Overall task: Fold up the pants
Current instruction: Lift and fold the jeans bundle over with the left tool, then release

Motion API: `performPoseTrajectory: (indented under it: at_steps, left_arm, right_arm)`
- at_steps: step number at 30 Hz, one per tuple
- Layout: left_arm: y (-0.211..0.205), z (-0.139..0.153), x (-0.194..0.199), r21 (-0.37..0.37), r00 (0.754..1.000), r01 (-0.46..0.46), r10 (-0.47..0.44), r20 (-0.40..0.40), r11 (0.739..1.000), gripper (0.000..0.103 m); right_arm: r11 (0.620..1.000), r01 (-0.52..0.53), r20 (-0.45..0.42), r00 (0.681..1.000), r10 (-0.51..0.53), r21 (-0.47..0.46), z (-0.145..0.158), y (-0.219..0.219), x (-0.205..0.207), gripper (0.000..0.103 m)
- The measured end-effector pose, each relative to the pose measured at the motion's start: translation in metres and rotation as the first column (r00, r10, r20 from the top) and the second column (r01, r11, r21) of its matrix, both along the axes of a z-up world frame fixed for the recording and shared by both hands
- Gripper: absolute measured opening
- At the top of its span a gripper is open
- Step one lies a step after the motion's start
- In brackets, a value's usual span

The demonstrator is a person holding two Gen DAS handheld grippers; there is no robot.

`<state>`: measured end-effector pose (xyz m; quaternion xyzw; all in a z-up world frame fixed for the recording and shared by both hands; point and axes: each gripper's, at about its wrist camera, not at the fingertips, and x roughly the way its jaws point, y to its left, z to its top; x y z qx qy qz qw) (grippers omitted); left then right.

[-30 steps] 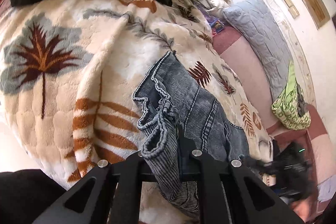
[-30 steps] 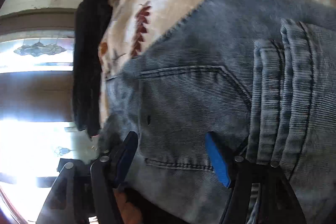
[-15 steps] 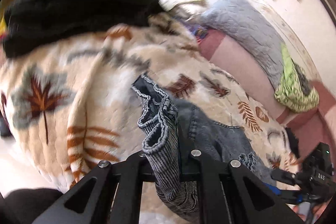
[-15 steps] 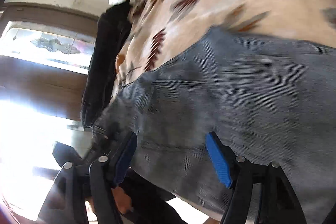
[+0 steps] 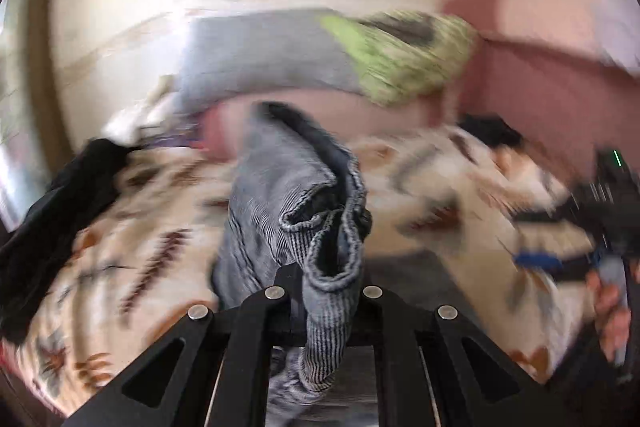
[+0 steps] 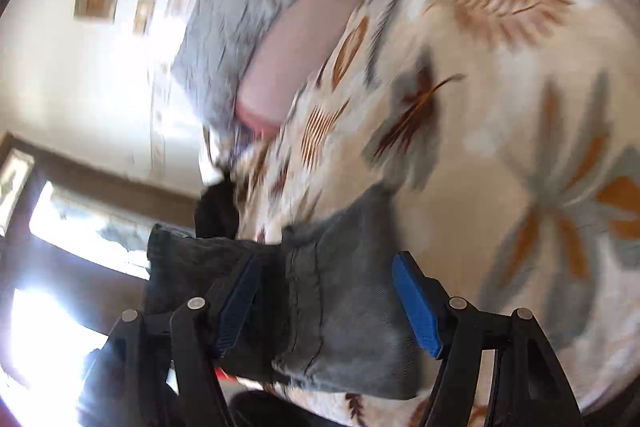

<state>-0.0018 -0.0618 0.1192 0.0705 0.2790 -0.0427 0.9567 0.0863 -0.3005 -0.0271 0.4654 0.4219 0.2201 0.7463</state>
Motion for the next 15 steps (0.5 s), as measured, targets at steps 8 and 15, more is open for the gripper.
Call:
performPoseTrajectory:
  at_steps: [8, 15]
  left_arm:
    - [-0.084, -0.086, 0.013, 0.189, 0.944, 0.226, -0.167, -0.286, 0.956, 0.039]
    - [-0.005, 0.0, -0.008, -0.041, 0.985, 0.109, -0.114, -0.128, 0.993, 0.067]
  right_arm:
    - [0.999, 0.042, -0.012, 0.999, -0.042, 0.027, -0.01, -0.028, -0.004, 0.072]
    - [1.0, -0.012, 0.03, 0.999, 0.012, 0.012, 0.0, -0.014, -0.01, 0.072]
